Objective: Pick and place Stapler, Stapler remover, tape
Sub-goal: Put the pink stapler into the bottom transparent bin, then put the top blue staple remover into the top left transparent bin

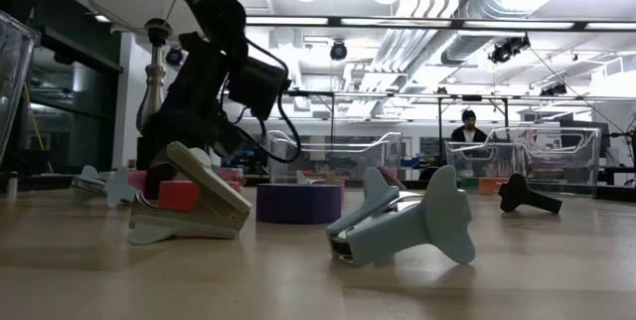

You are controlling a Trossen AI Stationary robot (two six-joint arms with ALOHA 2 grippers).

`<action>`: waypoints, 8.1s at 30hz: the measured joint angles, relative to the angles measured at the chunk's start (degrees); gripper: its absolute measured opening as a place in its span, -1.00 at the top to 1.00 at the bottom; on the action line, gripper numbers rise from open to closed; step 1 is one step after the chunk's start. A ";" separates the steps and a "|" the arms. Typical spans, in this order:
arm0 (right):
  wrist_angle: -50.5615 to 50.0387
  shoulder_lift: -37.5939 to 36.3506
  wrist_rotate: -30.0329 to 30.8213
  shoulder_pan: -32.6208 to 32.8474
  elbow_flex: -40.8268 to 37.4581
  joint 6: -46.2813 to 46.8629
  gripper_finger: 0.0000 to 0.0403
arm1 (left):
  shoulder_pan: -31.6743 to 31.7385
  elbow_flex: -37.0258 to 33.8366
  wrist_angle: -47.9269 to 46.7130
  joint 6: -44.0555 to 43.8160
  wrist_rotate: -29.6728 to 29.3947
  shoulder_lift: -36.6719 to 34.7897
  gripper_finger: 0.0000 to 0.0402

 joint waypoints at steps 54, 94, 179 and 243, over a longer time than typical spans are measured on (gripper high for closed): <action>0.04 0.00 0.71 0.04 0.00 1.31 -0.59 | -2.56 -1.01 -5.55 0.24 0.53 -12.43 -0.09; 0.02 0.00 -0.39 0.09 0.00 -0.69 -0.59 | -46.81 9.15 -6.19 -38.36 7.30 -26.59 -0.09; -0.20 0.00 -0.41 2.82 0.00 -3.48 -0.59 | -63.09 6.91 8.69 -33.27 20.13 -8.10 -0.38; -0.20 0.00 0.03 2.82 0.00 -3.50 -0.59 | -63.05 7.00 7.49 -42.11 23.64 -8.22 -0.53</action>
